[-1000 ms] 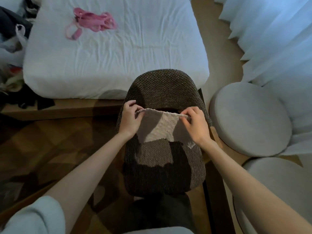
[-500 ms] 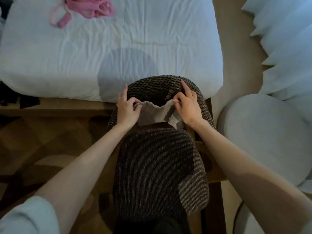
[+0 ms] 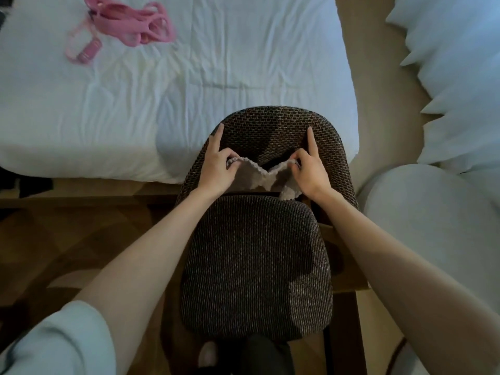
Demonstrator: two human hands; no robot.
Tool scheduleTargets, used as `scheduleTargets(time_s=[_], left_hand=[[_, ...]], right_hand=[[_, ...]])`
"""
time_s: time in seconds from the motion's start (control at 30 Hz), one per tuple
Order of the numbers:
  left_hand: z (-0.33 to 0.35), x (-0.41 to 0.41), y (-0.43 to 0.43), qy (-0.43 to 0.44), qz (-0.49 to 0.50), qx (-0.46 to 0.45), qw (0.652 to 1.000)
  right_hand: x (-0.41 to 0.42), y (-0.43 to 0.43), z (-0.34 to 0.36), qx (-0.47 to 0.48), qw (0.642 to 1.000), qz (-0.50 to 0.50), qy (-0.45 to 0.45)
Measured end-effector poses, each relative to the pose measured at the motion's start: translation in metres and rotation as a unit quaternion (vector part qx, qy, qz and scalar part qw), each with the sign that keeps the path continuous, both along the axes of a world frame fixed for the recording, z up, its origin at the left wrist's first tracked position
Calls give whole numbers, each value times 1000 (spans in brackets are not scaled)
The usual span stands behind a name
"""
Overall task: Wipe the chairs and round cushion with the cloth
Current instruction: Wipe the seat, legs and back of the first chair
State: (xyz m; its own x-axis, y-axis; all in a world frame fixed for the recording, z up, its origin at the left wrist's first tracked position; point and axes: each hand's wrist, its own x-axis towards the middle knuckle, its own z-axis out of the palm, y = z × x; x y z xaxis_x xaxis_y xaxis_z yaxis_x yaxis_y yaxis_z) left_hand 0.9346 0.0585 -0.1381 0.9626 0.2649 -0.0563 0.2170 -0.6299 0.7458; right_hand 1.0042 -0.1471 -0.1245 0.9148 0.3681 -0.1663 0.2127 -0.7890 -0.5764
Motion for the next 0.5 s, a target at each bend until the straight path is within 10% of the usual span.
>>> scheduleTargets(time_s=[0.5], left_hand=[[22,-64,5,10,14,-89,996]], right_hand=[[-69,-8,26,81,990,-116,23]])
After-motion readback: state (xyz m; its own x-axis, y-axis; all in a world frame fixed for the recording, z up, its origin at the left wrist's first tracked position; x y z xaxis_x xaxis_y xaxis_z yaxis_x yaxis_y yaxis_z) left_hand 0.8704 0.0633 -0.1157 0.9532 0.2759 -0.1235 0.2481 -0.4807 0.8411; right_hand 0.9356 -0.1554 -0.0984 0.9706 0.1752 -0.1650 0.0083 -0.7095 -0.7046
